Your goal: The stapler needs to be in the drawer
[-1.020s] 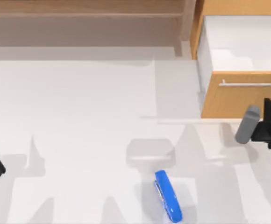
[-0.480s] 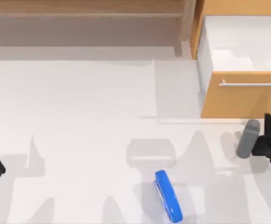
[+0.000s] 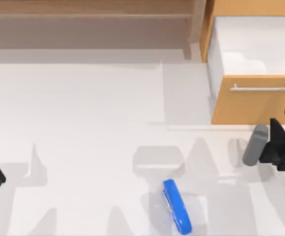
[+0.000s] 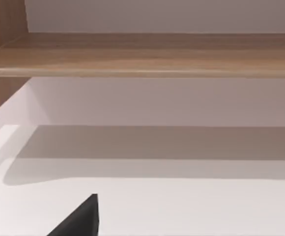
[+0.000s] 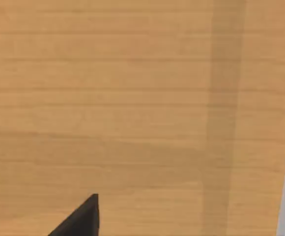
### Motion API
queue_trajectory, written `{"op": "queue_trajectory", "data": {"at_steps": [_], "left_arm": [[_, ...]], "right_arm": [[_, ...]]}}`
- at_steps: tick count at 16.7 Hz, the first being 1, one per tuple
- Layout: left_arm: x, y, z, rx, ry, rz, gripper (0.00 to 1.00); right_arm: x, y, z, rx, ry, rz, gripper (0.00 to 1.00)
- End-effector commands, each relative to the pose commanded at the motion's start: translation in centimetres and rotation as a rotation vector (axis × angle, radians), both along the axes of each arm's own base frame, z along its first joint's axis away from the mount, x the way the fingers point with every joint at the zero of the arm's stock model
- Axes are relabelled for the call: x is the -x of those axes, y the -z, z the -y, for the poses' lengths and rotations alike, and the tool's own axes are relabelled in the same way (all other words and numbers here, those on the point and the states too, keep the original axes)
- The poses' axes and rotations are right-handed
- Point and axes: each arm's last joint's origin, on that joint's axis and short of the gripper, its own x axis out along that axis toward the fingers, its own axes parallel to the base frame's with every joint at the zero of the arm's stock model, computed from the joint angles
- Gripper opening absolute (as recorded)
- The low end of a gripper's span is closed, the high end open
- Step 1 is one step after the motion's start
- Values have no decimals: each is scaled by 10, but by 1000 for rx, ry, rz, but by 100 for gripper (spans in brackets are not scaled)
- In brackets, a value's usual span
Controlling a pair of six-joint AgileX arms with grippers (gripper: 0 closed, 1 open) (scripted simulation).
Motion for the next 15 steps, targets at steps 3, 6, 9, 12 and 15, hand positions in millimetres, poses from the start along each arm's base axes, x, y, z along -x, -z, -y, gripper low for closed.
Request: {"op": "queue_trajectory", "data": {"at_steps": [3, 6, 9, 12, 15], "left_arm": [[0, 0, 0, 0, 0, 0, 100], [0, 0, 0, 0, 0, 0, 100], [0, 0, 0, 0, 0, 0, 100], [0, 0, 0, 0, 0, 0, 100], [0, 0, 0, 0, 0, 0, 100]], "right_arm": [[-7, -10, -22, -99, -96, 0, 100], [-17, -22, -52, -234, -203, -52, 100], [-27, -35, -84, -387, -285, -167, 100], [-34, -48, -115, -539, -314, -349, 100], [-36, -58, -141, -679, -271, -575, 100]]}}
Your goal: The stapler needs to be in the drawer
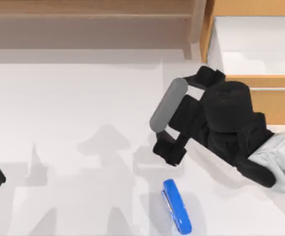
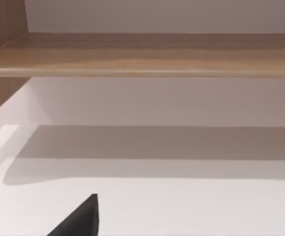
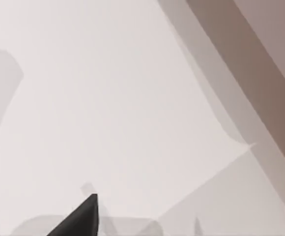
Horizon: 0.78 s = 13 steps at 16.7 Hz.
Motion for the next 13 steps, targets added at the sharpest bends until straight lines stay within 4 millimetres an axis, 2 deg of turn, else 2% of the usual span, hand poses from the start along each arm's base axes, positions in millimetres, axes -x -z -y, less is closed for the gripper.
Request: {"op": "queue_trajectory", "data": {"at_steps": [6, 10, 13], "left_arm": [[0, 0, 0, 0, 0, 0, 100], [0, 0, 0, 0, 0, 0, 100], [0, 0, 0, 0, 0, 0, 100]], "right_arm": [[10, -17, -36, -81, 157, -541, 100], [24, -26, -48, -53, 364, -843, 100], [34, -32, -52, -5, 537, -1002, 100]]}}
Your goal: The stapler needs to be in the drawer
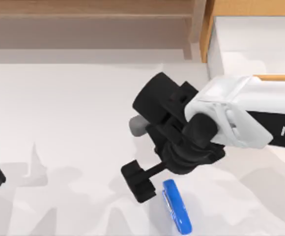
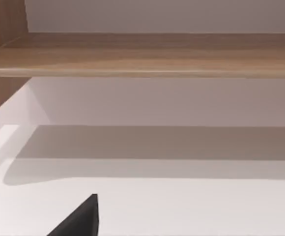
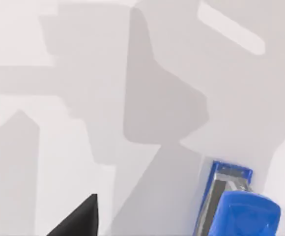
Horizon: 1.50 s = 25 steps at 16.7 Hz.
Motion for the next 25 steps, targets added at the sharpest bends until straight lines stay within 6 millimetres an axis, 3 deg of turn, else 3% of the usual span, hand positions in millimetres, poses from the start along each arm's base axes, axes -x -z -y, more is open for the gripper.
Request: {"op": "queue_trajectory", "data": {"at_steps": [6, 14, 22, 25], "left_arm": [[0, 0, 0, 0, 0, 0, 100], [0, 0, 0, 0, 0, 0, 100], [0, 0, 0, 0, 0, 0, 100], [0, 0, 0, 0, 0, 0, 100]], "right_arm": [[14, -8, -2, 144, 180, -187, 100], [13, -8, 0, 155, 195, -197, 100], [13, 57, -3, 153, 192, -196, 100], [14, 62, -2, 156, 192, -198, 100]]}}
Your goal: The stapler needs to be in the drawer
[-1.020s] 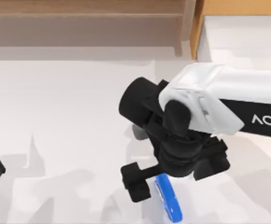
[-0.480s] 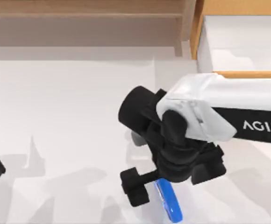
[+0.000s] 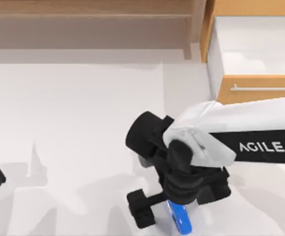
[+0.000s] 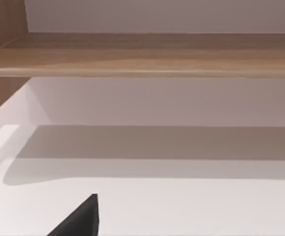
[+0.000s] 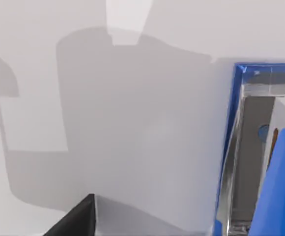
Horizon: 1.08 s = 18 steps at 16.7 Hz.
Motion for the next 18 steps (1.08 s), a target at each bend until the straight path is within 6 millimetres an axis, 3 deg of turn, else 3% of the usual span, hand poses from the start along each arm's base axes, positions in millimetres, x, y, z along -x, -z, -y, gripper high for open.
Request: {"op": "queue_trajectory", "data": {"at_steps": [2, 15, 18], "left_arm": [[0, 0, 0, 0, 0, 0, 100], [0, 0, 0, 0, 0, 0, 100], [0, 0, 0, 0, 0, 0, 100]], "right_arm": [[0, 0, 0, 0, 0, 0, 100], [0, 0, 0, 0, 0, 0, 2], [0, 0, 0, 0, 0, 0, 0]]}}
